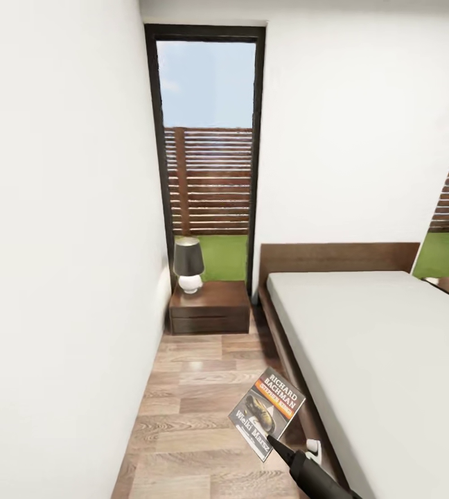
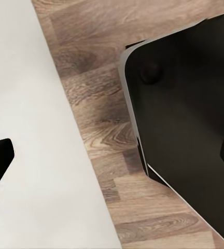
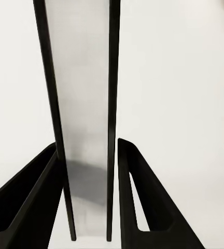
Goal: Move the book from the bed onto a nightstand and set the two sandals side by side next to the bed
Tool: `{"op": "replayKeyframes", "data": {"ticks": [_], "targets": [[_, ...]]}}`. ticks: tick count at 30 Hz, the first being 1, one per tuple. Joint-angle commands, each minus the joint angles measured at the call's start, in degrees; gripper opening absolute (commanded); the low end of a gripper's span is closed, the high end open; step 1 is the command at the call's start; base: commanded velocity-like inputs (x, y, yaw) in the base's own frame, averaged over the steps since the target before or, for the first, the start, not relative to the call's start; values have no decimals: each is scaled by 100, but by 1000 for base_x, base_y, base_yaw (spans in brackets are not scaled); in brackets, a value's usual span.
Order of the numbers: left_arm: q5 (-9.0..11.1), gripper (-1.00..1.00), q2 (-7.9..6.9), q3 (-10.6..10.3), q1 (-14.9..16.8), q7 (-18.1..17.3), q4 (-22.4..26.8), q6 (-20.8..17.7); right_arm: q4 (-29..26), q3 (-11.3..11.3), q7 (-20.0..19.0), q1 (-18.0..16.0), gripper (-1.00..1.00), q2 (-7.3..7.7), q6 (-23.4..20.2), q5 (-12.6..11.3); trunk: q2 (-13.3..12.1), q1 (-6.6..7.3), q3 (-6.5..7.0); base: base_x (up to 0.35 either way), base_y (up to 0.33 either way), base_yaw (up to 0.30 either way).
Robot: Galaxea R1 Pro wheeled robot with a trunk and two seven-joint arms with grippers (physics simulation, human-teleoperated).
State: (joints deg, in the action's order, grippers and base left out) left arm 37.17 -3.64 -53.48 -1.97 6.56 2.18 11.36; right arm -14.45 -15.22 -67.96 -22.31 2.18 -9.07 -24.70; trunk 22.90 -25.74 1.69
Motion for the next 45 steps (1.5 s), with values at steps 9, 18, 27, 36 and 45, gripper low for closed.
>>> {"op": "replayKeyframes", "data": {"ticks": [9,18,27,36,45], "targets": [[27,100,-5,-48,-5,41,19,-2,4,11,-11,-1,-100,1,-60,-53,2,-4,7,253,36,-41],[27,100,1,-48,-5,44,19,0,4,11,-11,-1,-100,1,-60,-53,2,-4,8,259,-83,-7],[27,100,3,-48,-5,43,19,-2,4,11,-10,-1,-100,1,-60,-53,2,-4,8,182,-41,-1],[27,100,4,-48,-5,46,19,-3,4,11,-11,-1,-100,1,-60,-53,2,-4,8,231,21,0],[27,100,4,-48,-5,47,19,-3,4,11,-12,-1,-100,1,-60,-53,2,-4,8,304,72,0]]}}
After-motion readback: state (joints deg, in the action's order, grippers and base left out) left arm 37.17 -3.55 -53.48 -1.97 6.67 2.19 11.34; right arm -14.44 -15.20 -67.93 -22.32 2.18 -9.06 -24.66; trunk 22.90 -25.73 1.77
